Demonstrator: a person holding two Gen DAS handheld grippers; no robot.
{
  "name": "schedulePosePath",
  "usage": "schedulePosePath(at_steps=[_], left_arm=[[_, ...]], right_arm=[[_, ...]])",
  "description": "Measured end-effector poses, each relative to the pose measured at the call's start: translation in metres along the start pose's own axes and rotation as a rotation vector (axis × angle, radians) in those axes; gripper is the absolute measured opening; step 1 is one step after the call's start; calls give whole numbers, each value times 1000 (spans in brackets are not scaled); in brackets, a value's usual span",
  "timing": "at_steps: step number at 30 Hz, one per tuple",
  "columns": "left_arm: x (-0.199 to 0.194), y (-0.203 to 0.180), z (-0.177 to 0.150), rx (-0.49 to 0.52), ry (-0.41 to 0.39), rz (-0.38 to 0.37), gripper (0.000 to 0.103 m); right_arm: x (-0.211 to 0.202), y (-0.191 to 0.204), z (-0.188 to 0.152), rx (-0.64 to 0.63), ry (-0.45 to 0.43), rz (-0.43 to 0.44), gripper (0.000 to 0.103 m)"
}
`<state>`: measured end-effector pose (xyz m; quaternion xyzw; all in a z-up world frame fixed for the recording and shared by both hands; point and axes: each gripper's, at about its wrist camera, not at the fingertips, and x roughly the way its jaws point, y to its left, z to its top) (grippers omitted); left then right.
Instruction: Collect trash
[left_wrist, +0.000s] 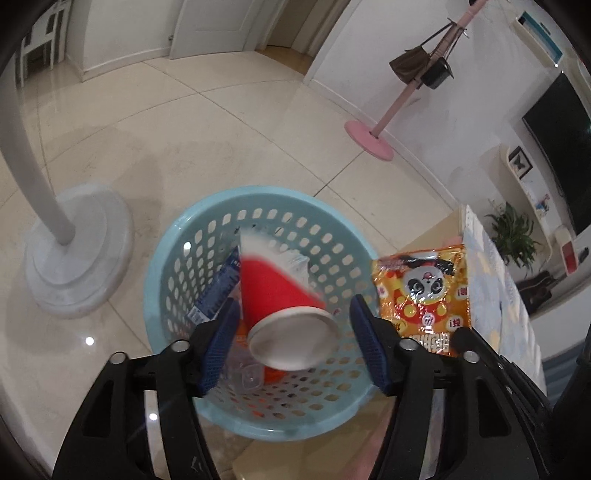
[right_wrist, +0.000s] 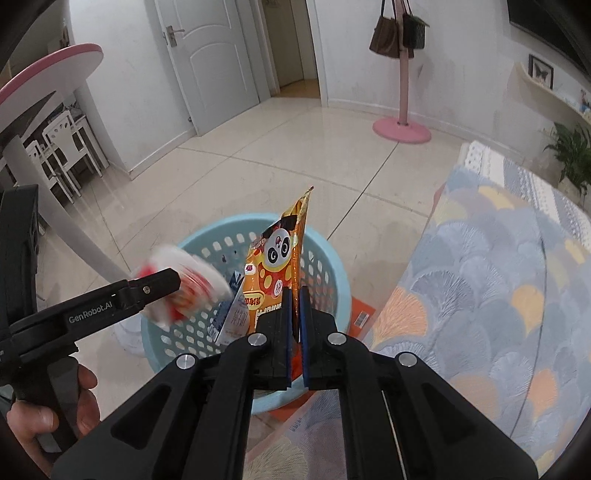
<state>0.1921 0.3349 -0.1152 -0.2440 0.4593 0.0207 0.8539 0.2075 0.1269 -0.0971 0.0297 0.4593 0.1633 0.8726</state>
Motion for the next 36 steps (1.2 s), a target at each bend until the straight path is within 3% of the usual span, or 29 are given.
schedulePosePath(at_steps=[3, 5, 7, 13, 20, 23, 29, 31, 36], left_arm=[[-3, 1, 0, -15, -3, -15, 69], [-5, 1, 0, -24, -11, -29, 70], [-9, 1, 1, -30, -19, -43, 70], [-40, -24, 1, 10, -101, -66, 70], [-109, -86, -12, 66, -270, -160, 70], [-141, -119, -23, 141, -308, -166, 71], [-204, -161, -79, 305, -469, 0, 77], [-214, -160, -101, 290, -511, 48, 81], [-205, -150, -134, 205, -518, 113, 81]], right_arm=[[-1, -8, -2, 28, 5, 14, 19], [-6, -12, -2, 43, -10, 9, 49], [-15, -17, -3, 50, -36, 11, 56], [-47, -26, -5, 54, -70, 17, 56], [-132, -41, -7, 26, -172, 16, 58], [-173, -42, -10, -29, -224, -9, 61], [-239, -44, -36, -101, -341, -96, 66], [-249, -47, -48, -94, -365, -121, 66], [-261, -58, -79, -48, -395, -138, 66]])
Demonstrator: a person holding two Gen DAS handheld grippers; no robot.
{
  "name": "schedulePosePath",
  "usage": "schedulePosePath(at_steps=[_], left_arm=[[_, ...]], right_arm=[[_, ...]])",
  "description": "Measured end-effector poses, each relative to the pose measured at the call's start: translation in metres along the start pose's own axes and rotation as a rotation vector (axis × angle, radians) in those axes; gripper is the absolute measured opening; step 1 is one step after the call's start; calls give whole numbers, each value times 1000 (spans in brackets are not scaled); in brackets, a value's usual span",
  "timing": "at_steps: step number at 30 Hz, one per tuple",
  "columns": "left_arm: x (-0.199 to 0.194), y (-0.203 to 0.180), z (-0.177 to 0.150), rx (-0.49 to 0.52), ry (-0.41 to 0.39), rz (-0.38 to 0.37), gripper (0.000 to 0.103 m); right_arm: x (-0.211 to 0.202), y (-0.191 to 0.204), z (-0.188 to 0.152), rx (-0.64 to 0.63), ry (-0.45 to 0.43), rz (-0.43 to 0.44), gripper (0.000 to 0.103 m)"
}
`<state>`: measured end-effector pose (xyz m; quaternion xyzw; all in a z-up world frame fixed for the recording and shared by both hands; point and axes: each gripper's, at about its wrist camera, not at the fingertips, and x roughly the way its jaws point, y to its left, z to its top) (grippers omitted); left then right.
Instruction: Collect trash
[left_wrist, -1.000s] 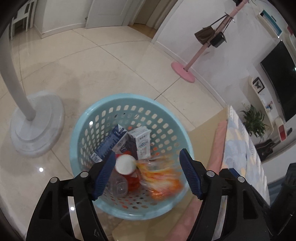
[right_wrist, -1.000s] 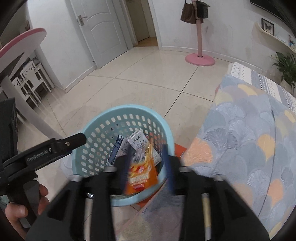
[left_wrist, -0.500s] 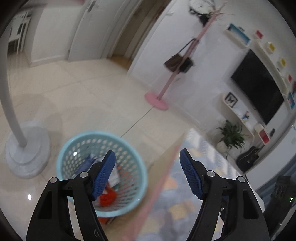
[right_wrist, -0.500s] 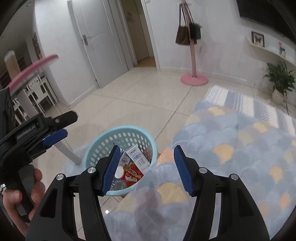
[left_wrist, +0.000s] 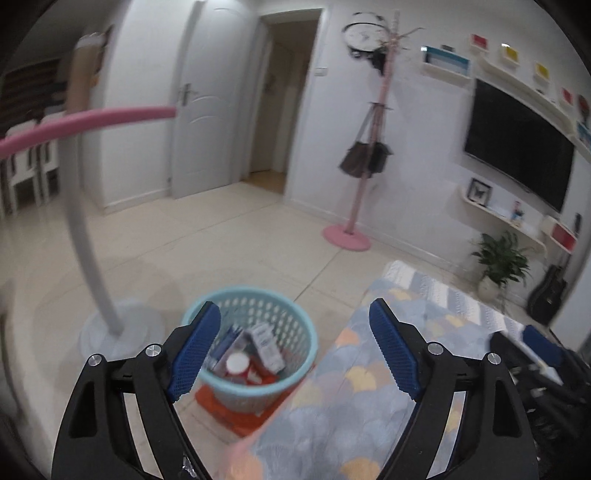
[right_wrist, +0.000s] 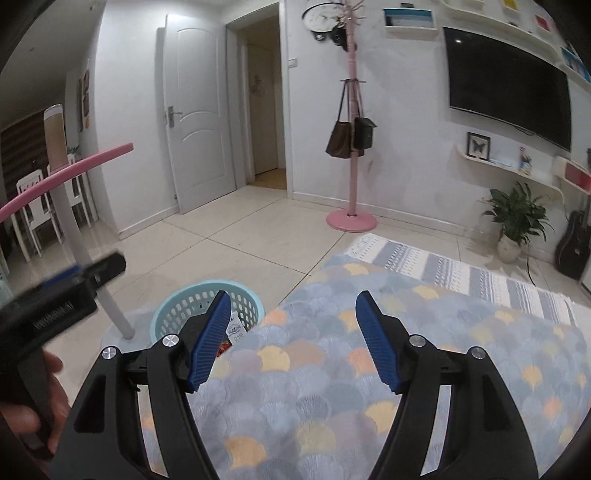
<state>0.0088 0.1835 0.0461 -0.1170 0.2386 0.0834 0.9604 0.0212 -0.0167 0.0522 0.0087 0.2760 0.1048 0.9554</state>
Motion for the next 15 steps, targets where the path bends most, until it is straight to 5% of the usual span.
schedulePosePath(at_steps=[10, 15], left_arm=[[20, -9, -28, 58, 108, 48, 81], [16, -13, -30, 80, 80, 80, 88]], right_arm=[[14, -11, -13, -8, 13, 9, 66], [27, -12, -21, -22, 40, 25, 66]])
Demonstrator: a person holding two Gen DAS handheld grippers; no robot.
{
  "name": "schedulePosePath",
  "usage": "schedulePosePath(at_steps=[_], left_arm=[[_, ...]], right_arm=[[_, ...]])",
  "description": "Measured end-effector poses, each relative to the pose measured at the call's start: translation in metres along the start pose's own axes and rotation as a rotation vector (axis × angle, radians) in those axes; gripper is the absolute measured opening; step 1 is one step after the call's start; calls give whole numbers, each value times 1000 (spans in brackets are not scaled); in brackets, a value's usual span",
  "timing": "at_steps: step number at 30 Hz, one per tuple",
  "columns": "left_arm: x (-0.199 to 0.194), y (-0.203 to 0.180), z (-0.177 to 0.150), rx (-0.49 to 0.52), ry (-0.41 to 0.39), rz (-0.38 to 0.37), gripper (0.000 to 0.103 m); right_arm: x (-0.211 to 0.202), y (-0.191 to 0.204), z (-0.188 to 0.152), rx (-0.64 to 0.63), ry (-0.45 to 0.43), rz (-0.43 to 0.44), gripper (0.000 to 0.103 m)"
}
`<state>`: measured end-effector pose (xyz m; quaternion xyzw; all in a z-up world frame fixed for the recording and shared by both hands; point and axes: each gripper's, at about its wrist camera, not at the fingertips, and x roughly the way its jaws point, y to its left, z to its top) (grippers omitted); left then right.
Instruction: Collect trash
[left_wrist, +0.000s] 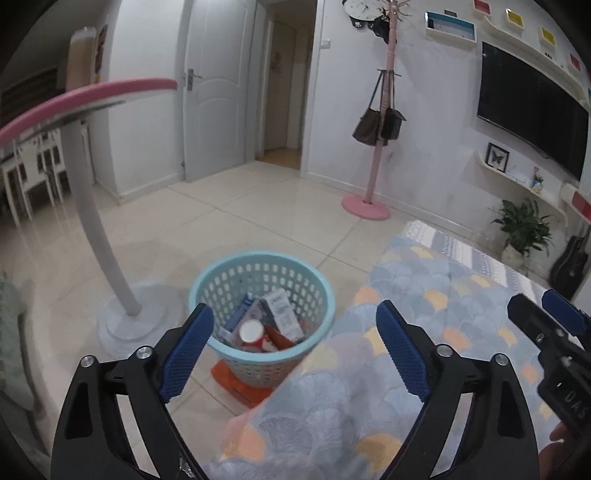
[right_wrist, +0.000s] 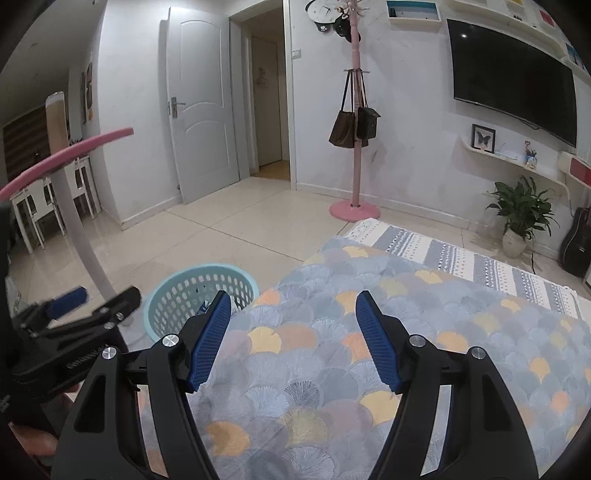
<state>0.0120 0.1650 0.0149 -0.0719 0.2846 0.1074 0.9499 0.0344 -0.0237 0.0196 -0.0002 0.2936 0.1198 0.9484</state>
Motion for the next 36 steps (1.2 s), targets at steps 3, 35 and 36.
schedulePosePath(at_steps=[3, 35, 36], left_arm=[[-8, -5, 2, 29, -57, 17, 90], [-18, -13, 9, 78, -109, 40, 94], [-18, -13, 9, 79, -108, 39, 94]], right_arm=[[5, 1, -2, 9, 2, -1, 66], [2, 3, -1, 8, -34, -46, 66], [2, 4, -1, 8, -33, -45, 66]])
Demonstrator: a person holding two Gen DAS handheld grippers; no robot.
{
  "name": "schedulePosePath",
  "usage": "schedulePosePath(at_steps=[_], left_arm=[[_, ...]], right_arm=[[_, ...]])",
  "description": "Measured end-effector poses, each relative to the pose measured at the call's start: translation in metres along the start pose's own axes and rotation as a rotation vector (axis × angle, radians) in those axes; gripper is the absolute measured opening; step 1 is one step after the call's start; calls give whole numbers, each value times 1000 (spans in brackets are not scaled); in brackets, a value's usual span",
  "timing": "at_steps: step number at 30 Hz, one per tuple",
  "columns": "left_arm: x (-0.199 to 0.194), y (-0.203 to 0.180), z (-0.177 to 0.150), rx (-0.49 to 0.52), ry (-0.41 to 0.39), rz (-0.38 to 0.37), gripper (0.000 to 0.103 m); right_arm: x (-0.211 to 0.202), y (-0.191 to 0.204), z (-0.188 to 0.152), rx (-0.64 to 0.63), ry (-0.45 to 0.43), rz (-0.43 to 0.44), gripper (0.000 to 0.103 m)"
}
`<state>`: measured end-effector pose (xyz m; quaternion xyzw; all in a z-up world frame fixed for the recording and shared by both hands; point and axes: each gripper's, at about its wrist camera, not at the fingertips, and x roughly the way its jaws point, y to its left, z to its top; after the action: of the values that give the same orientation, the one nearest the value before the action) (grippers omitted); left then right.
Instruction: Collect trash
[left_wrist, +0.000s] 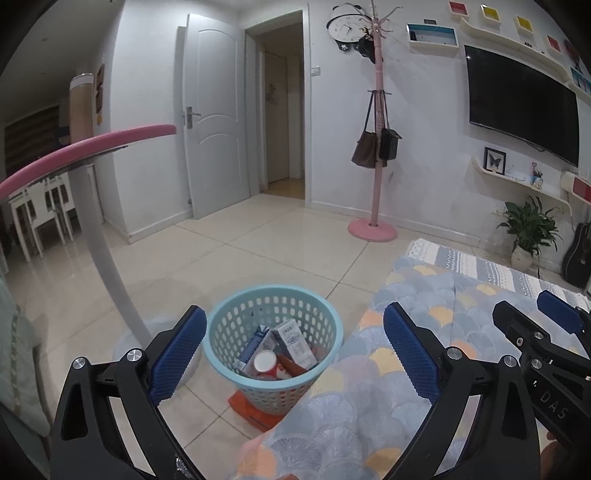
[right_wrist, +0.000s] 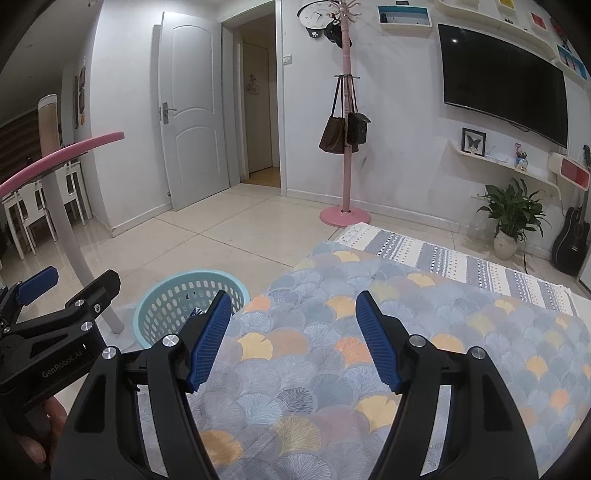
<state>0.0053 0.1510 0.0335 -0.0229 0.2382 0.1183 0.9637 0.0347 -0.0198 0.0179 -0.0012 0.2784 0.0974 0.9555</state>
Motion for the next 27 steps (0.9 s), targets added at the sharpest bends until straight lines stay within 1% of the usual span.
schedulePosePath(at_steps=[3, 18, 27], left_arm=[[-1, 0, 0, 5, -5, 11, 94], [2, 3, 2, -1, 2, 6, 95], [3, 6, 1, -10, 1, 21, 95]], right_arm=[[-1, 2, 1, -6, -2, 2, 66], [4, 3, 0, -4, 8, 17, 66], [4, 5, -1, -7, 4, 20, 66]])
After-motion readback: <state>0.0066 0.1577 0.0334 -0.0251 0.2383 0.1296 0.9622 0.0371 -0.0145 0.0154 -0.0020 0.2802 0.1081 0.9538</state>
